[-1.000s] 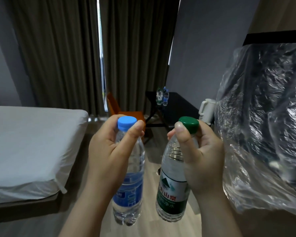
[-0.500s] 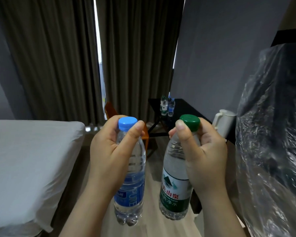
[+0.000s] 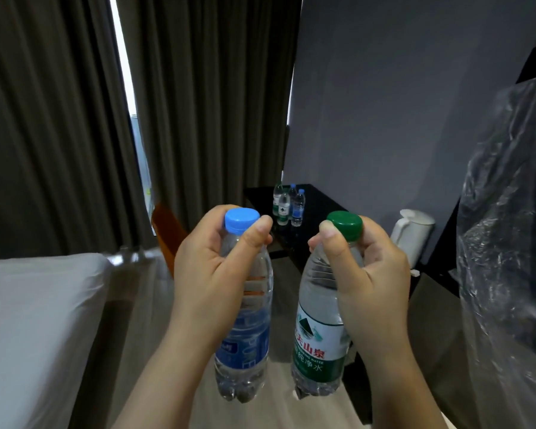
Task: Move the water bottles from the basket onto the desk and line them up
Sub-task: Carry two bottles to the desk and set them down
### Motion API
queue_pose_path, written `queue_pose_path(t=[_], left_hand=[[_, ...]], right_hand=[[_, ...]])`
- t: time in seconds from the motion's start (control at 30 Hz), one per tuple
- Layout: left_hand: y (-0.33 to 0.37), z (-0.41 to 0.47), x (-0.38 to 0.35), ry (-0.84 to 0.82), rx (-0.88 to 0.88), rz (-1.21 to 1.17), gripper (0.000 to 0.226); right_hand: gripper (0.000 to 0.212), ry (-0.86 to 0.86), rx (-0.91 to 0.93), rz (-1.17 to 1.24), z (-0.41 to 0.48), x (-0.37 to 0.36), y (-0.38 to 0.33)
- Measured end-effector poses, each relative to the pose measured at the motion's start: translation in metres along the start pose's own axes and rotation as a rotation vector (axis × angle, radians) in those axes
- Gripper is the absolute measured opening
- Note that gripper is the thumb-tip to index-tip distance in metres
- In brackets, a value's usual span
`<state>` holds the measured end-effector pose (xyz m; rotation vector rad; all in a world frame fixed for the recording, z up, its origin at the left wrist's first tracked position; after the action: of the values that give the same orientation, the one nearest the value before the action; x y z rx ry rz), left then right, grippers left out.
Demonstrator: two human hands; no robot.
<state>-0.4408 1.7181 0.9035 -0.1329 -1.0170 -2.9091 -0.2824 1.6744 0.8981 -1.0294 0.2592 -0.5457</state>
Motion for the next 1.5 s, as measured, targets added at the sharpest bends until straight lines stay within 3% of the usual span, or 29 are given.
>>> queue_pose_path(t=[0.43,0.63,0.87,1.3,1.5], left_hand=[[-0.167,0.106,-0.042,-0.081,0.038,-0.091,0.029],[-0.239,0.155,-0.09,-0.113,0.064,-0.028,0.026],[-0.302,0.212,-0.144,-0.08,0.058,-0.028,0.031],[-0.428,0.281,-0.228,-0.222,0.111,-0.145,0.025],[-0.503,0.331,-0.259,-0.328,0.106,-0.261,0.01]], right_hand=[[0.021,0.066,-0.09,-0.058,0.137,-0.078,0.104],[0.012,0.048,-0.104,0.006,0.218,-0.093,0.167],[0.017,0.049,-0.098,-0.004,0.307,-0.092,0.217],[0.008,0.072,-0.173,-0.101,0.417,-0.101,0.313],[0.005,0.147,-0.214,-0.185,0.478,-0.115,0.359]])
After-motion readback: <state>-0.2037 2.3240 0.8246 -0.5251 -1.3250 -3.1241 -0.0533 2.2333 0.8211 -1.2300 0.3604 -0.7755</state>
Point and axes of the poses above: each hand's wrist, its own z-axis towards the middle knuckle, its own x-axis out of the back of the hand, y = z × x, the point moved 2 cm from there along z, towards the middle knuckle, and after that the axes turned 14 degrees about -x, right-handed, at the moved point
